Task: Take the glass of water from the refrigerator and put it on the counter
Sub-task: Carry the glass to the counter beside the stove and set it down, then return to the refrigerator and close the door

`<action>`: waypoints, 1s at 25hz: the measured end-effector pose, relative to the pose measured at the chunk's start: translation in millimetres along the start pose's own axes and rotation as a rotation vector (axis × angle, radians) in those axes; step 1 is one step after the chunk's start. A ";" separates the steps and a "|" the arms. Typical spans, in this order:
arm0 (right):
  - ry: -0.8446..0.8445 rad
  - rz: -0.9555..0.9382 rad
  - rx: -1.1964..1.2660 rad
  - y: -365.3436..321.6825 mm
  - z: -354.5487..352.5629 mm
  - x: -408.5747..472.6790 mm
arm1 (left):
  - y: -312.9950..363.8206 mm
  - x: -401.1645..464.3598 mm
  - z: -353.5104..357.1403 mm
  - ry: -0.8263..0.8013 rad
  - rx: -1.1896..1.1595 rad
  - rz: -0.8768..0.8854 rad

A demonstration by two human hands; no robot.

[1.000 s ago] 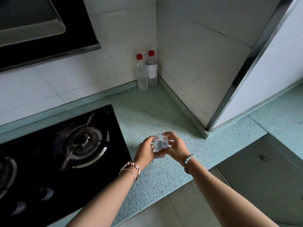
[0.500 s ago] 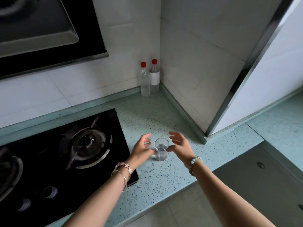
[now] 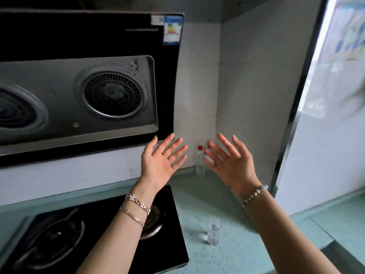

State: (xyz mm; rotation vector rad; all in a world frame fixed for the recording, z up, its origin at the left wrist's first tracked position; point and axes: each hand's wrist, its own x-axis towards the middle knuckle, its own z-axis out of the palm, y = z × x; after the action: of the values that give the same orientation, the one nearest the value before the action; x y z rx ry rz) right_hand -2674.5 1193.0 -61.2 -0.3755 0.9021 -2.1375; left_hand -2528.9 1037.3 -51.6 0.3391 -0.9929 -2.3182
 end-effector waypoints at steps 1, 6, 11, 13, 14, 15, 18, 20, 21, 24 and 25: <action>-0.038 0.001 0.015 -3.2 8.7 -4.5 | 9.1 -12.7 4.5 -0.004 0.007 0.025; -0.244 0.104 0.002 5.9 46.3 -39.1 | 40.6 -94.4 6.3 0.049 0.019 0.190; -0.475 0.311 0.019 59.5 100.6 -70.7 | 60.9 -193.2 -27.0 0.272 0.049 0.361; -0.596 0.426 0.024 96.7 138.1 -96.4 | 77.0 -253.0 -46.3 0.393 0.048 0.461; -0.655 0.476 0.015 117.3 158.8 -112.8 | 86.4 -286.7 -55.7 0.457 0.048 0.521; -0.716 0.535 0.013 137.9 179.6 -131.6 | 95.6 -321.4 -64.8 0.524 0.060 0.585; -0.903 0.749 0.043 202.4 243.5 -198.7 | 118.7 -432.6 -78.8 0.723 0.094 0.766; -1.028 0.906 0.066 242.6 285.0 -256.9 | 124.5 -512.8 -80.7 0.862 0.111 0.884; -1.083 0.981 0.070 260.0 303.3 -289.2 | 124.2 -552.3 -79.0 0.919 0.116 0.943; -1.252 1.182 0.062 306.0 346.9 -399.2 | 113.4 -667.3 -69.0 1.094 0.118 1.121; -1.306 1.248 0.054 319.5 357.6 -435.1 | 108.3 -701.5 -65.2 1.151 0.128 1.170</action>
State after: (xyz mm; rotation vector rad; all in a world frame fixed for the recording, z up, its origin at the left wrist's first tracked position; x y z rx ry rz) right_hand -2028.2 1203.5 -24.0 -0.7591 0.1253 -0.4865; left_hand -1897.6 1366.3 -16.4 0.7521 -0.4628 -0.7457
